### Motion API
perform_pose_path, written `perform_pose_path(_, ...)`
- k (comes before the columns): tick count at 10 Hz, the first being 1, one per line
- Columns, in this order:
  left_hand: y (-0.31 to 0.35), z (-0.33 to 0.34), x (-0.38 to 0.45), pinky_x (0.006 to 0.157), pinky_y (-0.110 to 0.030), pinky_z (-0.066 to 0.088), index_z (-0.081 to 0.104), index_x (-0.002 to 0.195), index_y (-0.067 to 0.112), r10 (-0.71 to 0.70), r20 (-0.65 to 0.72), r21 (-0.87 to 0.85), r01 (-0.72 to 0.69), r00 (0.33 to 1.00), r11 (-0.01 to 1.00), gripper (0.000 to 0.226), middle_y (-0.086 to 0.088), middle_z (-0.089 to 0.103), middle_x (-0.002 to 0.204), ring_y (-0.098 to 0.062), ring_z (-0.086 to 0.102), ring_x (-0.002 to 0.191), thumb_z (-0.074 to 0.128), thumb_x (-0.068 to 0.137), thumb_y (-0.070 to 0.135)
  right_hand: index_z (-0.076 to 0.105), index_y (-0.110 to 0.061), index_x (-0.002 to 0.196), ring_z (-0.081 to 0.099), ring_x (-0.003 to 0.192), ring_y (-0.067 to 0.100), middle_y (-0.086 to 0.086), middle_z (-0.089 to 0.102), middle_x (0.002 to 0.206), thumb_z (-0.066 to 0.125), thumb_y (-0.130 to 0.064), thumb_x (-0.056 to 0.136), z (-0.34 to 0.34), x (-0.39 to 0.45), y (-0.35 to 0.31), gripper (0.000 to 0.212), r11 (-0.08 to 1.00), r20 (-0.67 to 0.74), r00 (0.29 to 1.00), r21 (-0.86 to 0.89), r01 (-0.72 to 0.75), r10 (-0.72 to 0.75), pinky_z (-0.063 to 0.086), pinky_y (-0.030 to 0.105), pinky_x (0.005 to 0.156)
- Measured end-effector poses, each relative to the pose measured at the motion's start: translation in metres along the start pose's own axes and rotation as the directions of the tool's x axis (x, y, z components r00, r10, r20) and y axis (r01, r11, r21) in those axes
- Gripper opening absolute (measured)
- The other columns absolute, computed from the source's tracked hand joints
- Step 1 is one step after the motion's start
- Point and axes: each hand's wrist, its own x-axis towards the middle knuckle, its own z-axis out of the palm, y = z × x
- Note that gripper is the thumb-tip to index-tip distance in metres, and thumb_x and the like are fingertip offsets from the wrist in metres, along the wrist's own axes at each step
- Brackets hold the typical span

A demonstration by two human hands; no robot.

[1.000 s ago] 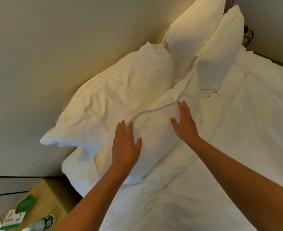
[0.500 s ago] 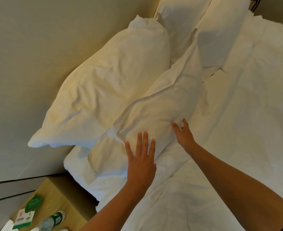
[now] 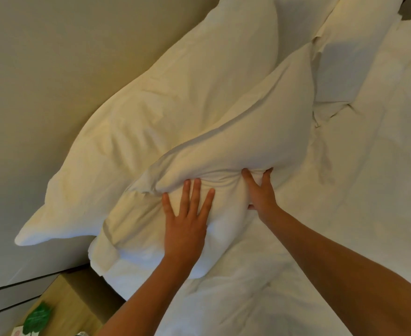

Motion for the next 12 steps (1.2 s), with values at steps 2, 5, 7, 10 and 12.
perform_pose_path(2, -0.028, -0.017, 0.029, 0.113, -0.078, 0.009, 0.008, 0.164, 0.027, -0.037, -0.006, 0.029, 0.037, 0.999, 0.999, 0.110, -0.018, -0.003, 0.171, -0.038, -0.004, 0.158, 0.075, 0.078, 0.042, -0.006, -0.050, 0.160, 0.057, 0.126, 0.042, 0.013, 0.042, 0.156, 0.058, -0.098, 0.058, 0.022, 0.000, -0.046, 0.129, 0.992, -0.052, 0.997, -0.113, 0.050, -0.056, 0.062, 0.054, 0.085)
perform_pose_path(5, -0.025, -0.031, -0.002, 0.118, -0.073, 0.008, 0.015, 0.164, 0.022, -0.086, 0.008, -0.030, 0.086, 0.996, 0.996, 0.110, -0.014, -0.003, 0.172, -0.036, -0.004, 0.158, 0.068, 0.077, 0.065, 0.009, -0.041, 0.164, 0.010, 0.159, 0.029, 0.002, 0.001, 0.174, 0.048, -0.072, 0.093, 0.007, -0.041, -0.039, 0.086, 0.528, -0.020, 0.658, -0.616, 0.585, -0.753, 0.036, 0.047, 0.118)
perform_pose_path(7, -0.024, -0.037, -0.019, 0.121, -0.069, 0.007, 0.013, 0.164, 0.023, -0.098, 0.113, -0.049, 0.104, 0.989, 0.993, 0.102, -0.013, -0.001, 0.172, -0.035, -0.005, 0.158, 0.062, 0.084, 0.063, -0.001, -0.046, 0.162, -0.012, 0.160, 0.028, -0.003, -0.018, 0.173, 0.044, -0.086, 0.084, 0.016, -0.033, -0.068, 0.099, 0.516, 0.171, 0.855, -0.734, 0.442, -0.489, 0.022, 0.053, 0.124)
perform_pose_path(10, -0.018, -0.063, -0.050, 0.126, -0.059, 0.002, 0.011, 0.164, 0.027, -0.103, 0.276, -0.174, 0.155, 0.956, 0.973, 0.085, -0.009, -0.005, 0.172, -0.031, -0.008, 0.159, 0.050, 0.095, 0.059, 0.016, -0.031, 0.165, 0.022, 0.157, 0.029, 0.007, 0.014, 0.173, 0.057, -0.059, 0.096, -0.028, -0.075, -0.083, 0.085, 0.520, 0.257, 0.900, -0.746, 0.417, -0.353, 0.028, 0.045, 0.123)
perform_pose_path(12, -0.004, -0.096, -0.073, 0.127, -0.053, 0.006, 0.020, 0.162, 0.026, -0.120, 0.381, -0.266, 0.233, 0.917, 0.935, 0.073, -0.009, 0.000, 0.172, -0.029, -0.003, 0.159, 0.042, 0.101, 0.058, 0.024, -0.021, 0.163, 0.045, 0.145, 0.032, 0.011, 0.042, 0.161, 0.060, -0.052, 0.099, -0.087, -0.141, -0.077, 0.080, 0.590, 0.244, 0.895, -0.682, 0.432, -0.373, 0.037, 0.042, 0.116)
